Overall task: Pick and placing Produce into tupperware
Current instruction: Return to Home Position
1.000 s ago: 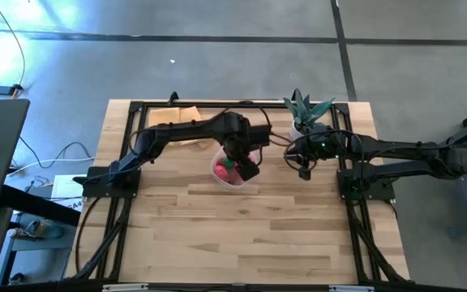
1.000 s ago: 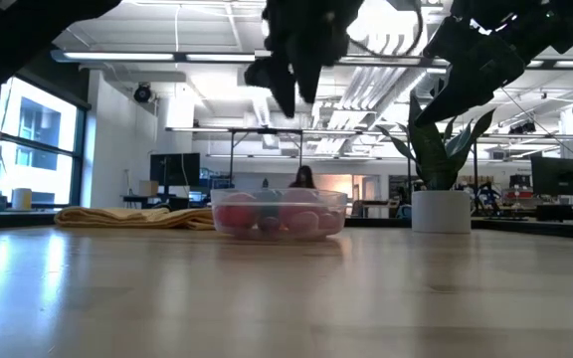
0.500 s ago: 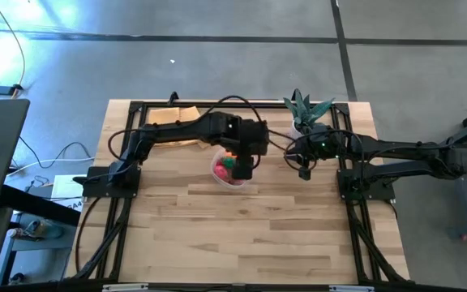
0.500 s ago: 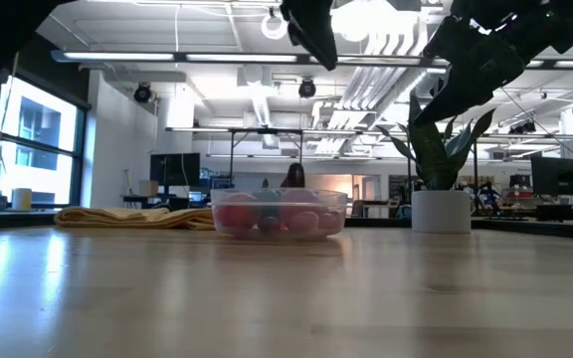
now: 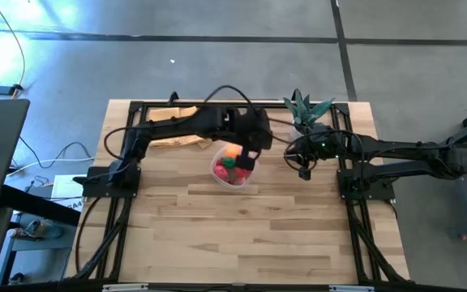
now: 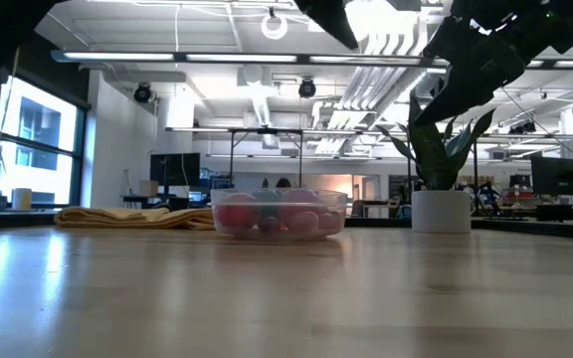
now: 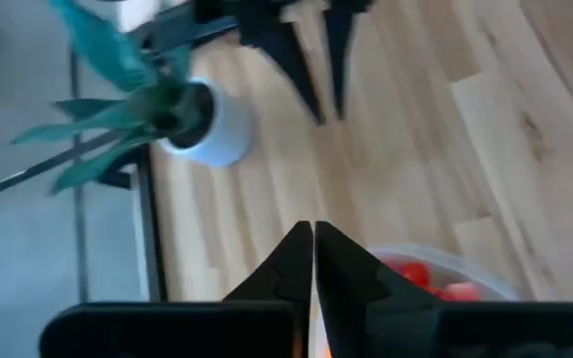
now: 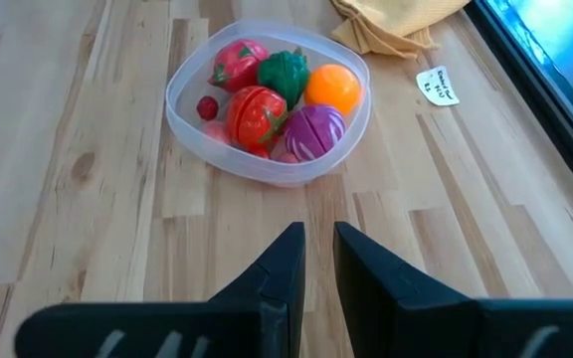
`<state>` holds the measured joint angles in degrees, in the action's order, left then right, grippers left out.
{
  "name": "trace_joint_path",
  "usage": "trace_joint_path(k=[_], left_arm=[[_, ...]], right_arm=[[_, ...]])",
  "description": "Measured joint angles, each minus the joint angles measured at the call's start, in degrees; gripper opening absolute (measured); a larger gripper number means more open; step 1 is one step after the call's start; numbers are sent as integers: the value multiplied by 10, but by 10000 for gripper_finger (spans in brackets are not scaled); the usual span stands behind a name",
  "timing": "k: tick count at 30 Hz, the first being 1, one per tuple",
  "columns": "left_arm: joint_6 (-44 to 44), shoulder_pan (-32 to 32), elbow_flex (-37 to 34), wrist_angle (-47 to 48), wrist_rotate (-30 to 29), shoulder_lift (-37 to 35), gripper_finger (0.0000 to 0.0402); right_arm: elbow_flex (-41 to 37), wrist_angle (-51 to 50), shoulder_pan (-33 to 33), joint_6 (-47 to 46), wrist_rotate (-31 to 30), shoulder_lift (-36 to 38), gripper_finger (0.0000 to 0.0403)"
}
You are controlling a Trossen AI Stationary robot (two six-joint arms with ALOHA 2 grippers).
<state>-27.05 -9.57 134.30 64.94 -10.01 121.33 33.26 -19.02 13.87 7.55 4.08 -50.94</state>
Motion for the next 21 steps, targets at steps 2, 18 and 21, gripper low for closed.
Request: trace_joint_path(k=[2, 18, 21], left_arm=[[-2, -5, 0, -1, -3, -14, 4], [6, -14, -121, 42, -60, -201, 0], [5, -13, -276, -96, -38, -273, 0]], right_arm=[[0, 0, 0, 0, 0, 0, 46], [0, 0, 0, 0, 0, 0, 46], [0, 0, 0, 0, 0, 0, 46]])
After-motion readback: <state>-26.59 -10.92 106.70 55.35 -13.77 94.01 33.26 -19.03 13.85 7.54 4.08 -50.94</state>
